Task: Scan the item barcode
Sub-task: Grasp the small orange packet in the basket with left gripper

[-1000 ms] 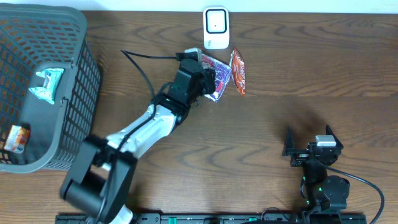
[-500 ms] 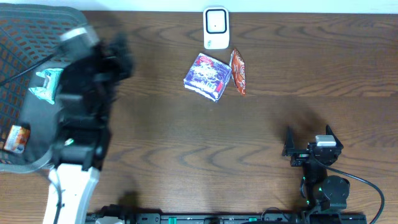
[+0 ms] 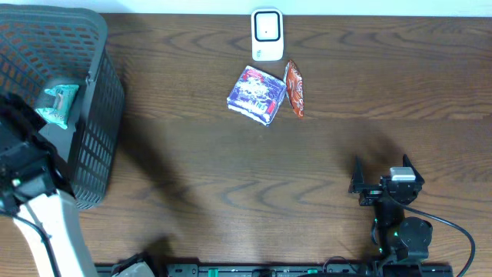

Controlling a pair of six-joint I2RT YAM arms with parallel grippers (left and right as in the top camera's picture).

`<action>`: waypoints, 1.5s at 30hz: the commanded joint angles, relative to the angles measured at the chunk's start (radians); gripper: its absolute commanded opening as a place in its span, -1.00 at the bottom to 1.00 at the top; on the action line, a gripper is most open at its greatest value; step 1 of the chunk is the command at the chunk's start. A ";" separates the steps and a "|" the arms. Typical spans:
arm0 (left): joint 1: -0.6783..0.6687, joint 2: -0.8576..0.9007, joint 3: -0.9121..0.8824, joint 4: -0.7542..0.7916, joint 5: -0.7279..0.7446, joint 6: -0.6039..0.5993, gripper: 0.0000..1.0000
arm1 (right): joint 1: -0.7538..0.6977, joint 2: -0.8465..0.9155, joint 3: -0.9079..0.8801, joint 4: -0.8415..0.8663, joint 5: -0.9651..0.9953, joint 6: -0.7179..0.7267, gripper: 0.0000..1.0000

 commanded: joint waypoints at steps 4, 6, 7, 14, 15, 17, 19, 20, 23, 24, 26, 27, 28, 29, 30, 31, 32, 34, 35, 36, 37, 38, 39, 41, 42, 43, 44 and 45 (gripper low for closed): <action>0.081 0.149 0.005 -0.043 -0.018 0.216 0.15 | -0.006 -0.005 -0.003 -0.002 0.009 -0.013 0.99; 0.102 0.191 0.005 -0.077 -0.018 0.249 0.15 | -0.006 -0.005 -0.003 -0.002 0.009 -0.013 0.98; 0.114 0.215 0.004 -0.094 -0.018 0.268 0.14 | -0.006 -0.005 -0.003 -0.002 0.009 -0.013 0.98; 0.182 0.346 0.004 -0.156 -0.018 0.314 0.14 | -0.006 -0.005 -0.003 -0.002 0.009 -0.013 0.98; 0.188 0.359 0.004 -0.159 -0.018 0.314 0.14 | -0.006 -0.005 -0.003 -0.002 0.009 -0.013 0.98; 0.198 0.387 0.004 -0.159 -0.018 0.320 0.14 | -0.006 -0.005 -0.003 -0.002 0.009 -0.013 0.98; 0.200 0.408 0.003 -0.159 -0.017 0.362 0.15 | -0.006 -0.005 -0.003 -0.002 0.009 -0.013 0.99; 0.200 0.418 0.003 -0.159 -0.017 0.381 0.14 | -0.006 -0.005 -0.003 -0.002 0.009 -0.013 0.99; 0.200 0.449 0.002 -0.158 -0.005 0.412 0.14 | -0.006 -0.005 -0.003 -0.002 0.009 -0.013 0.98; 0.200 0.460 0.002 -0.156 -0.005 0.412 0.14 | -0.006 -0.005 -0.003 -0.002 0.009 -0.013 0.98; 0.200 0.484 0.002 -0.155 -0.003 0.411 0.14 | -0.006 -0.005 -0.003 -0.002 0.009 -0.013 0.99; 0.200 0.496 0.002 -0.154 -0.003 0.411 0.14 | -0.006 -0.005 -0.003 -0.002 0.009 -0.013 0.98; 0.200 0.511 0.002 -0.151 -0.003 0.412 0.14 | -0.006 -0.005 -0.003 -0.002 0.009 -0.013 0.99; 0.200 0.524 0.002 -0.143 -0.003 0.415 0.15 | -0.006 -0.005 -0.003 -0.001 0.009 -0.013 0.99; 0.201 0.537 0.002 -0.138 -0.003 0.422 0.14 | -0.006 -0.005 -0.003 -0.002 0.009 -0.013 0.99; 0.203 0.547 0.002 -0.134 -0.003 0.426 0.14 | -0.006 -0.005 -0.003 -0.002 0.009 -0.013 0.99; 0.206 0.559 0.002 -0.127 -0.003 0.426 0.14 | -0.006 -0.005 -0.003 -0.002 0.009 -0.013 0.99; 0.212 0.579 0.002 -0.117 -0.003 0.426 0.14 | -0.006 -0.005 -0.003 -0.002 0.009 -0.013 0.98; 0.215 0.586 0.002 -0.113 -0.002 0.426 0.14 | -0.006 -0.005 -0.003 -0.002 0.009 -0.013 0.98; 0.217 0.595 0.002 -0.109 -0.002 0.426 0.14 | -0.006 -0.005 -0.003 -0.002 0.009 -0.013 0.99; 0.219 0.602 0.002 -0.105 -0.002 0.426 0.14 | -0.006 -0.005 -0.003 -0.002 0.009 -0.013 0.99; 0.222 0.611 0.002 -0.101 -0.002 0.426 0.14 | -0.006 -0.005 -0.003 -0.002 0.009 -0.013 0.98; 0.224 0.616 0.002 -0.098 -0.002 0.426 0.14 | -0.006 -0.005 -0.003 -0.002 0.009 -0.013 0.98; 0.228 0.628 0.002 -0.091 0.002 0.425 0.11 | -0.006 -0.005 -0.003 -0.002 0.009 -0.013 0.99; 0.230 0.634 0.002 -0.091 0.016 0.426 0.01 | -0.006 -0.005 -0.003 -0.002 0.009 -0.013 0.99; 0.232 0.638 0.002 -0.091 0.039 0.425 -0.03 | -0.006 -0.005 -0.003 -0.002 0.009 -0.013 0.98; 0.235 0.642 0.002 -0.092 0.091 0.425 -0.03 | -0.006 -0.005 -0.003 -0.002 0.009 -0.013 0.98; 0.236 0.645 0.002 -0.092 0.128 0.425 -0.09 | -0.006 -0.005 -0.003 -0.002 0.009 -0.013 0.99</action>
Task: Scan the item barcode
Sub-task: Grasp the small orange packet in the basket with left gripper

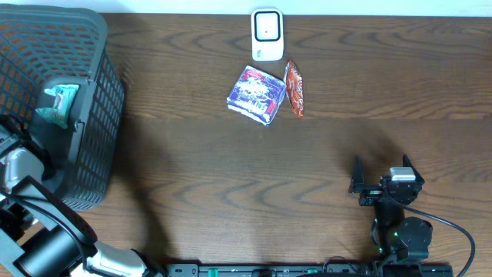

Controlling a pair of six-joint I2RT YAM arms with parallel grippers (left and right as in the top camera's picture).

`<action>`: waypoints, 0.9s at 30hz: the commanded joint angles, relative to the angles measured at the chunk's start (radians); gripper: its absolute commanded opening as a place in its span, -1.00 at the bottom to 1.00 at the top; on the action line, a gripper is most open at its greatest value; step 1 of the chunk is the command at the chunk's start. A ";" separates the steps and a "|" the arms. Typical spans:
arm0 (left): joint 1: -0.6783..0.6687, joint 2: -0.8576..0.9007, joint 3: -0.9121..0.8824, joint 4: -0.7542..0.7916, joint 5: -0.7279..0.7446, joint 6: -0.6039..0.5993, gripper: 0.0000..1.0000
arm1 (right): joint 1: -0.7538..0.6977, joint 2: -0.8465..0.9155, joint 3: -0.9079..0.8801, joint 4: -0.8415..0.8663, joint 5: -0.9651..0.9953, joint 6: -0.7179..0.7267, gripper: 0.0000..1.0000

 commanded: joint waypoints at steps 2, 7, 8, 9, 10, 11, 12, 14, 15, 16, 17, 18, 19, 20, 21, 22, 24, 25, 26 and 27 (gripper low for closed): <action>0.010 0.031 0.002 -0.008 0.179 0.006 -0.39 | -0.006 -0.005 -0.003 -0.002 0.008 -0.013 0.98; 0.003 0.022 0.002 -0.019 0.202 -0.023 -0.85 | -0.006 -0.005 -0.003 -0.002 0.008 -0.013 0.98; -0.001 0.014 0.002 -0.024 0.203 -0.039 -0.85 | -0.006 -0.005 -0.003 -0.002 0.008 -0.013 0.99; -0.005 0.007 0.002 -0.026 0.204 -0.049 -0.86 | -0.006 -0.005 -0.003 -0.002 0.008 -0.013 0.99; -0.011 -0.005 0.002 -0.029 0.211 -0.051 -0.85 | -0.006 -0.005 -0.003 -0.002 0.008 -0.013 0.99; -0.016 -0.017 0.002 -0.031 0.218 -0.051 -0.86 | -0.006 -0.005 -0.003 -0.002 0.008 -0.013 0.99; -0.023 -0.033 0.002 -0.032 0.224 -0.051 -0.85 | -0.006 -0.005 -0.003 -0.002 0.008 -0.013 0.99; -0.036 -0.066 0.002 -0.031 0.224 -0.051 -0.86 | -0.006 -0.005 -0.003 -0.002 0.008 -0.013 0.98; -0.041 -0.081 0.002 -0.027 0.224 -0.051 -0.85 | -0.006 -0.005 -0.003 -0.002 0.008 -0.013 0.99; -0.047 -0.098 0.002 -0.023 0.225 -0.051 -0.85 | -0.006 -0.005 -0.003 -0.002 0.008 -0.013 0.98; -0.050 -0.112 0.002 -0.021 0.225 -0.051 -0.86 | -0.006 -0.005 -0.003 -0.002 0.008 -0.013 0.99; -0.053 -0.122 0.002 -0.020 0.225 -0.051 -0.85 | -0.006 -0.005 -0.003 -0.002 0.008 -0.013 0.98; -0.054 -0.130 0.002 -0.021 0.226 -0.051 -0.86 | -0.006 -0.005 -0.003 -0.002 0.008 -0.013 0.99; -0.054 -0.136 0.002 -0.027 0.235 -0.051 -0.85 | -0.006 -0.005 -0.003 -0.002 0.008 -0.013 0.99; -0.054 -0.137 0.002 -0.036 0.255 -0.051 -0.86 | -0.006 -0.005 -0.003 -0.002 0.008 -0.013 0.99; -0.054 -0.137 0.002 -0.046 0.287 -0.051 -0.86 | -0.006 -0.005 -0.003 -0.002 0.008 -0.013 0.99; -0.054 -0.137 0.002 -0.046 0.324 -0.051 -0.86 | -0.006 -0.005 -0.003 -0.002 0.008 -0.013 0.99; -0.054 -0.138 0.002 -0.042 0.338 -0.052 -0.86 | -0.006 -0.005 -0.003 -0.002 0.008 -0.013 0.98; -0.054 -0.143 0.002 -0.038 0.347 -0.057 -0.86 | -0.006 -0.005 -0.003 -0.002 0.008 -0.013 0.98; -0.054 -0.151 0.002 -0.028 0.348 -0.085 -0.86 | -0.006 -0.005 -0.003 -0.002 0.008 -0.013 0.98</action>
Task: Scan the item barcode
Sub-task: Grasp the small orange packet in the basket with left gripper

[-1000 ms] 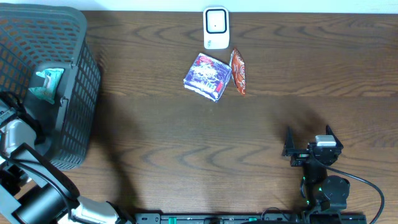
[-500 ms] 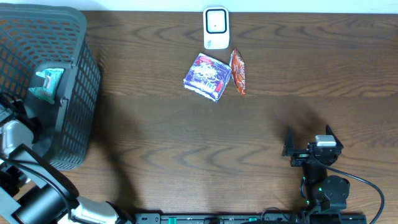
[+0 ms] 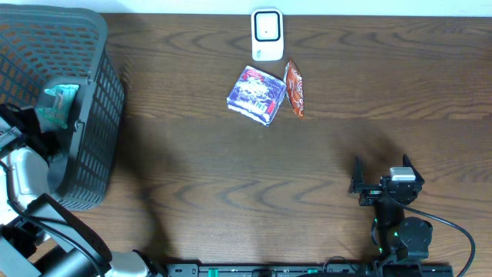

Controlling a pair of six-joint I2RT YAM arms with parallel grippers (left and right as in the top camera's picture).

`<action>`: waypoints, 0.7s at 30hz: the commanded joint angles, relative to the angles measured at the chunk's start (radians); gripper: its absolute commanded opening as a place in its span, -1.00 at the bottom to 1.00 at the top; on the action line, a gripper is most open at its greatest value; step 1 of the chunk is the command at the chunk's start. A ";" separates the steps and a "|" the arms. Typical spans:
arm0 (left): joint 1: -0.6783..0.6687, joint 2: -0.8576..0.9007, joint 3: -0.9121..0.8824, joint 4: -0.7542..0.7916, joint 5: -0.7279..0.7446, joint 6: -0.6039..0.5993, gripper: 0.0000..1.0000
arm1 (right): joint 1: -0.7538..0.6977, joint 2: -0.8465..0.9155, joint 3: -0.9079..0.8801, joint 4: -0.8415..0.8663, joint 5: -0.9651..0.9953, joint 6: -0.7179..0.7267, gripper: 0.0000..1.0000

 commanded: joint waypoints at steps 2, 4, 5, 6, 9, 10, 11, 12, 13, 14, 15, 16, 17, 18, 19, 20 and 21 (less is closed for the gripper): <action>0.001 -0.050 -0.008 0.048 0.065 -0.129 -0.86 | -0.006 -0.005 -0.003 -0.002 0.008 -0.013 0.99; 0.001 -0.094 -0.008 0.093 0.104 -0.205 -0.85 | -0.006 -0.005 -0.003 -0.002 0.008 -0.013 0.98; 0.001 -0.125 -0.008 0.123 0.151 -0.233 -0.86 | -0.006 -0.005 -0.003 -0.002 0.008 -0.013 0.98; 0.001 -0.155 -0.008 0.152 0.208 -0.254 -0.85 | -0.006 -0.005 -0.003 -0.002 0.008 -0.013 0.99; 0.001 -0.261 -0.007 0.280 0.418 -0.351 -0.86 | -0.006 -0.005 -0.003 -0.002 0.008 -0.013 0.98; 0.000 -0.295 -0.007 0.327 0.468 -0.401 -0.86 | -0.006 -0.005 -0.003 -0.002 0.008 -0.013 0.99; 0.000 -0.326 -0.007 0.369 0.503 -0.458 -0.86 | -0.006 -0.005 -0.003 -0.002 0.008 -0.013 0.99; 0.000 -0.360 -0.007 0.411 0.535 -0.531 -0.86 | -0.006 -0.005 -0.003 -0.002 0.008 -0.013 0.98; 0.000 -0.389 -0.007 0.443 0.561 -0.592 -0.86 | -0.006 -0.005 -0.003 -0.002 0.008 -0.013 0.98; -0.002 -0.419 -0.007 0.470 0.589 -0.652 -0.85 | -0.006 -0.005 -0.003 -0.002 0.008 -0.013 0.99; -0.007 -0.442 -0.007 0.490 0.607 -0.695 -0.86 | -0.006 -0.005 -0.003 -0.002 0.008 -0.013 0.98; -0.017 -0.462 -0.007 0.510 0.620 -0.734 -0.86 | -0.006 -0.005 -0.003 -0.002 0.008 -0.013 0.99; -0.037 -0.483 -0.007 0.529 0.623 -0.791 -0.86 | -0.006 -0.005 -0.003 -0.002 0.008 -0.013 0.99; -0.059 -0.496 -0.007 0.540 0.624 -0.838 -0.86 | -0.006 -0.005 -0.003 -0.002 0.008 -0.013 0.99; -0.117 -0.517 -0.007 0.556 0.628 -0.904 -0.86 | -0.006 -0.005 -0.003 -0.002 0.008 -0.013 0.99; -0.167 -0.525 -0.007 0.563 0.637 -0.923 -0.86 | -0.006 -0.005 -0.003 -0.002 0.008 -0.013 0.98; -0.214 -0.529 -0.007 0.567 0.645 -0.925 -0.86 | -0.006 -0.005 -0.003 -0.002 0.008 -0.013 0.99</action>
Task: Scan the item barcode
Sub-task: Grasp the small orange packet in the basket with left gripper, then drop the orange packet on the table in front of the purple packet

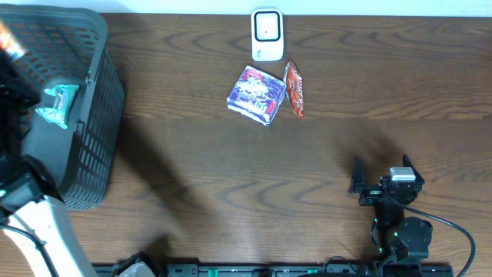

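Observation:
A white barcode scanner [267,34] stands at the table's far edge. Just in front of it lie a blue-purple packet [256,94] and a narrow orange-red packet [294,88]. A teal item [59,104] rests inside the grey basket [96,115] on the left. My left arm [14,115] hangs as a dark mass over the basket's left part, right beside the teal item. Its fingers cannot be made out. My right gripper [381,171] is open and empty near the front right, far from the packets.
The tall mesh basket fills the table's left side, and its wall rises between the teal item and the open wood. The left arm's white link [42,231] runs along the front left edge. The right arm's base and cable [403,235] sit at the front right.
My left arm was low at the basket's near left corner. It now reaches farther up over the basket's left side. The teal item, both packets and the right arm are where they were.
At first my left arm hung over the basket's left part beside the teal item. It then stood lower, at the basket's front left, in the two following moments. Now it is over the basket again. Nothing on the open table has moved.

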Controlling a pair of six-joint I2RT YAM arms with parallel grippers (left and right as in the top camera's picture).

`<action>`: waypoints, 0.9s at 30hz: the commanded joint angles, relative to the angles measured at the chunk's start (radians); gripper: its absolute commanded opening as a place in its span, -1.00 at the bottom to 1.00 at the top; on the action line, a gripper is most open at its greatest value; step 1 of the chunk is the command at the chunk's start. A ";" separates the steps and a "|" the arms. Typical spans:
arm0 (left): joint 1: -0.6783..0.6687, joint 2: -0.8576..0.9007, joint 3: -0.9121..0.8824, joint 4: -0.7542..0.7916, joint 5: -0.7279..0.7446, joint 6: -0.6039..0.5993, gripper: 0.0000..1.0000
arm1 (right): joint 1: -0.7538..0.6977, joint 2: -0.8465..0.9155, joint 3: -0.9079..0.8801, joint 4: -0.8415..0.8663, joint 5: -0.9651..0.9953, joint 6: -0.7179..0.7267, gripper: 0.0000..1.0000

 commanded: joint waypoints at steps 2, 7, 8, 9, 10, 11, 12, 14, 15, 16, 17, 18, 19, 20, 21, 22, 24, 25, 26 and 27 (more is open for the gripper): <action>-0.251 -0.018 0.003 0.008 0.090 -0.193 -0.85 | -0.006 -0.005 -0.003 -0.002 0.008 -0.013 0.98; -0.537 0.040 0.003 -0.084 0.086 -0.105 -0.86 | -0.006 -0.005 -0.003 -0.002 0.008 -0.013 0.99; -0.581 0.059 0.003 -0.112 0.086 -0.097 -0.86 | -0.006 -0.005 -0.003 -0.002 0.008 -0.013 0.99; -0.621 0.081 0.003 -0.143 0.086 -0.096 -0.86 | -0.006 -0.005 -0.003 -0.002 0.008 -0.013 0.98; -0.665 0.109 0.003 -0.176 0.086 -0.096 -0.85 | -0.006 -0.005 -0.003 -0.002 0.008 -0.013 0.98; -0.701 0.135 0.003 -0.208 0.086 -0.096 -0.86 | -0.006 -0.005 -0.003 -0.002 0.008 -0.013 0.99; -0.740 0.166 0.003 -0.240 0.086 -0.097 -0.86 | -0.006 -0.005 -0.003 -0.002 0.008 -0.013 0.99; -0.806 0.225 0.003 -0.285 0.086 -0.098 -0.86 | -0.006 -0.005 -0.003 -0.002 0.008 -0.013 0.99; -0.839 0.258 0.003 -0.296 0.085 -0.102 -0.86 | -0.006 -0.005 -0.003 -0.002 0.008 -0.013 0.99; -0.872 0.292 0.003 -0.300 0.077 -0.104 -0.86 | -0.006 -0.005 -0.003 -0.002 0.008 -0.013 0.98; -0.903 0.326 0.003 -0.300 0.047 -0.106 -0.86 | -0.006 -0.005 -0.003 -0.002 0.008 -0.013 0.99; -0.927 0.352 0.003 -0.300 0.007 -0.108 -0.86 | -0.006 -0.005 -0.003 -0.002 0.008 -0.013 0.99; -0.949 0.377 0.003 -0.300 -0.040 -0.109 -0.86 | -0.006 -0.005 -0.003 -0.002 0.008 -0.013 0.99; -0.972 0.403 0.003 -0.301 -0.102 -0.111 -0.86 | -0.006 -0.005 -0.003 -0.002 0.008 -0.013 0.99; -0.992 0.428 0.003 -0.301 -0.155 -0.112 -0.86 | -0.006 -0.005 -0.003 -0.002 0.008 -0.013 0.99; -1.006 0.447 0.003 -0.301 -0.187 -0.119 -0.85 | -0.006 -0.005 -0.003 -0.002 0.008 -0.013 0.98; -1.027 0.478 0.003 -0.309 -0.229 -0.163 -0.85 | -0.006 -0.005 -0.003 -0.002 0.008 -0.013 0.99; -1.036 0.495 0.003 -0.320 -0.244 -0.188 -0.86 | -0.006 -0.005 -0.003 -0.002 0.008 -0.013 0.99; -1.042 0.505 0.003 -0.332 -0.257 -0.205 -0.85 | -0.006 -0.005 -0.003 -0.002 0.008 -0.013 0.98; -1.049 0.520 0.003 -0.356 -0.273 -0.227 -0.86 | -0.006 -0.005 -0.003 -0.002 0.008 -0.013 0.98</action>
